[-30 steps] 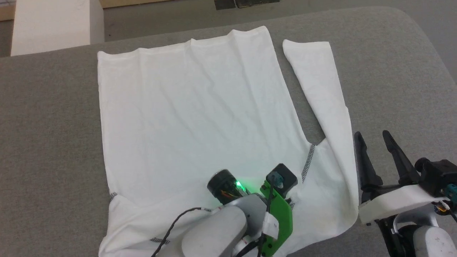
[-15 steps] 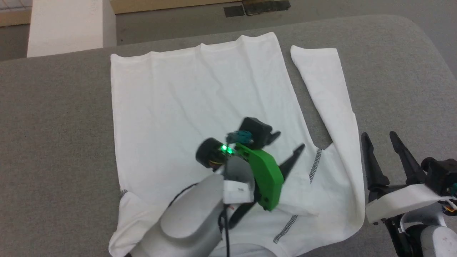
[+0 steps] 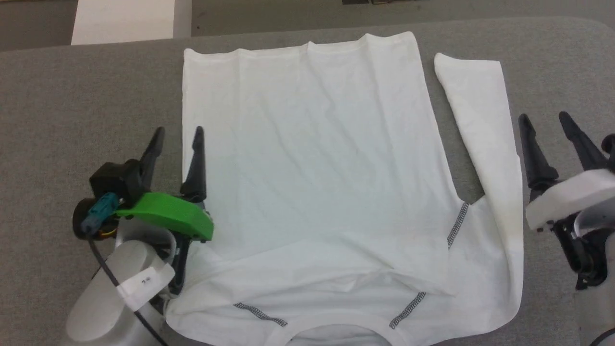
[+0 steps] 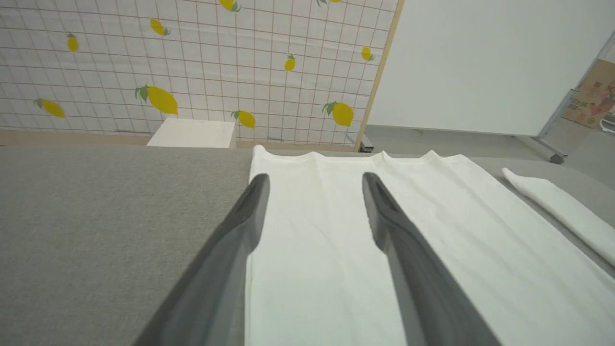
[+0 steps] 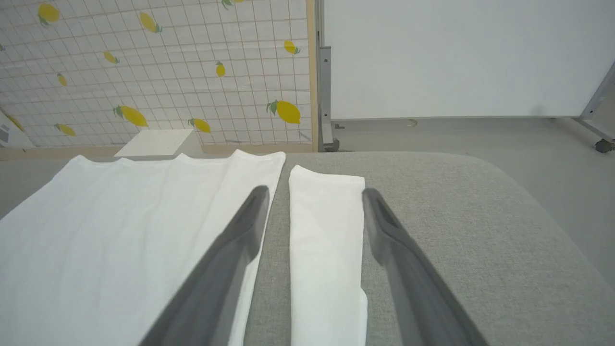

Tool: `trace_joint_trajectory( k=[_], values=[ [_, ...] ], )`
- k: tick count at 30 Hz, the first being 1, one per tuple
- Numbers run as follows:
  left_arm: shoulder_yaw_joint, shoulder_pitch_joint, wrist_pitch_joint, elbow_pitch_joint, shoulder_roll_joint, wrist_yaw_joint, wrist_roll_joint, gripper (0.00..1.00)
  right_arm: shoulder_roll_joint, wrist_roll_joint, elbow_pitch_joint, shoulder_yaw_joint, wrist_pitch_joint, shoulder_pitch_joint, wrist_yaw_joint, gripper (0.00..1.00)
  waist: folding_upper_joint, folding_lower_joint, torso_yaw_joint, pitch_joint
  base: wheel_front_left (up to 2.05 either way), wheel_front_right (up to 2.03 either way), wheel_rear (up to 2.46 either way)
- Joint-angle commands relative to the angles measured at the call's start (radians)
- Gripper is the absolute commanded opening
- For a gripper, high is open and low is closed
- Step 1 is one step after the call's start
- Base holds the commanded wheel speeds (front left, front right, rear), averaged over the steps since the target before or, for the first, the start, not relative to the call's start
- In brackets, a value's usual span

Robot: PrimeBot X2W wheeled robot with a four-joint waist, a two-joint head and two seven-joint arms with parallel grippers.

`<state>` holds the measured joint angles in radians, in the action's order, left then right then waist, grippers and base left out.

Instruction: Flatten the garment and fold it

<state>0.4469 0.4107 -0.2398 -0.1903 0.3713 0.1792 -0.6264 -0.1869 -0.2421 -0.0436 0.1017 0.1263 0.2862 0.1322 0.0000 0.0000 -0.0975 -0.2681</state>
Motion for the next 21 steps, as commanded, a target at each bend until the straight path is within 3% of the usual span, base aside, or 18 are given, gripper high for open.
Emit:
trace_joint_trajectory(
  k=[1,6,15,21],
  values=[
    [-0.029,-0.026,-0.012,0.009,0.013,0.013,0.009,1.0,-0.01,-0.015,-0.034,0.008,0.018,0.056,-0.002,1.0,0.0,0.0,0.031,-0.05,0.0,0.0,0.0],
    [-0.151,-0.079,-0.021,0.074,-0.006,0.029,0.042,1.0,-0.042,-0.045,-0.189,0.047,0.098,0.231,-0.002,1.0,0.0,0.0,0.068,-0.125,0.0,0.0,0.0],
    [-0.322,-0.152,-0.022,0.189,-0.138,-0.036,0.188,1.0,-0.096,0.004,-0.512,0.215,0.25,0.523,-0.002,1.0,0.0,0.0,0.145,-0.254,0.0,0.0,0.0],
    [-0.384,-0.155,-0.022,0.185,-0.204,-0.093,0.241,1.0,-0.12,0.082,-0.59,0.269,0.355,0.616,-0.002,1.0,0.0,0.0,0.179,-0.295,0.0,0.0,0.0]
  ],
)
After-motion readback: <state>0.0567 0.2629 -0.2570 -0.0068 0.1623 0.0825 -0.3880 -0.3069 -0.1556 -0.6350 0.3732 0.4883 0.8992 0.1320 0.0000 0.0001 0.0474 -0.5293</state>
